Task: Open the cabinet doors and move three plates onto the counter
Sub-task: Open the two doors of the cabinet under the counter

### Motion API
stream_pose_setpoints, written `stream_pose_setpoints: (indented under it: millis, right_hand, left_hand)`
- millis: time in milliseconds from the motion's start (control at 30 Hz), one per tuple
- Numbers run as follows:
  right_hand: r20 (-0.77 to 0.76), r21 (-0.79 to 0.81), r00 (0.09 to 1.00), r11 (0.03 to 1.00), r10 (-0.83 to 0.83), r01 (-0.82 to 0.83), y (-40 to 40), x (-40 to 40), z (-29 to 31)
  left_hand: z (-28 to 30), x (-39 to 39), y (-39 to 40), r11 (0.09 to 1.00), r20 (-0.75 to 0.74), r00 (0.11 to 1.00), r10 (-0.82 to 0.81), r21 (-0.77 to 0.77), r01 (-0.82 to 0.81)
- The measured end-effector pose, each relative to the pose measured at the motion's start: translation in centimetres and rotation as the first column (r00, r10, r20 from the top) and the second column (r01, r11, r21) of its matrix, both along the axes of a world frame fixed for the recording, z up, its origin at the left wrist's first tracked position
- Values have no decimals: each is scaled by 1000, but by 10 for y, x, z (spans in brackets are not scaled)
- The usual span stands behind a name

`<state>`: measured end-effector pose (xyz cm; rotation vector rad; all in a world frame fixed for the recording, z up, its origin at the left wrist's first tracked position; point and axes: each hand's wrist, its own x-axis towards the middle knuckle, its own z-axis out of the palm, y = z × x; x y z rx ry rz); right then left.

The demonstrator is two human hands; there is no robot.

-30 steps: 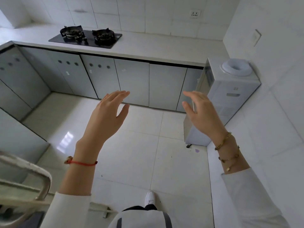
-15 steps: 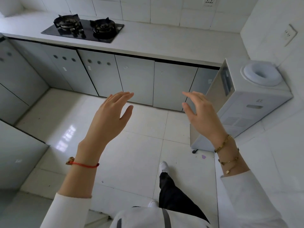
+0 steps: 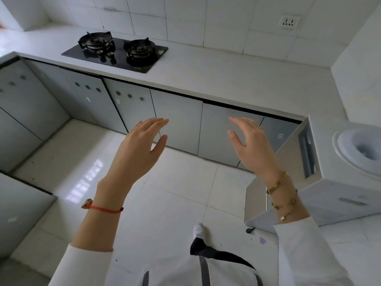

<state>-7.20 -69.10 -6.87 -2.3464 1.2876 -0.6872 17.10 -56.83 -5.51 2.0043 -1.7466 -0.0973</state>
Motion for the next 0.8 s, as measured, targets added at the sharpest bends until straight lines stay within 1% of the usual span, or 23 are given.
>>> stream_pose_setpoints:
  millis: [200,467,800]
  right_hand:
    - [19,7,999,999,39,-39,-85,24,9]
    - [-1,21,996,996,92,-92,-161,62,0]
    - [1,58,996,994,93,-93,-251,115,-14]
  left_hand:
    - [4,12,-71,998,-11,998,55,-5,-55]
    - [-2,39,-136,994,-22,994,110,25,-110]
    - [-16,94,-236,994,-6,995,97,52,-97]
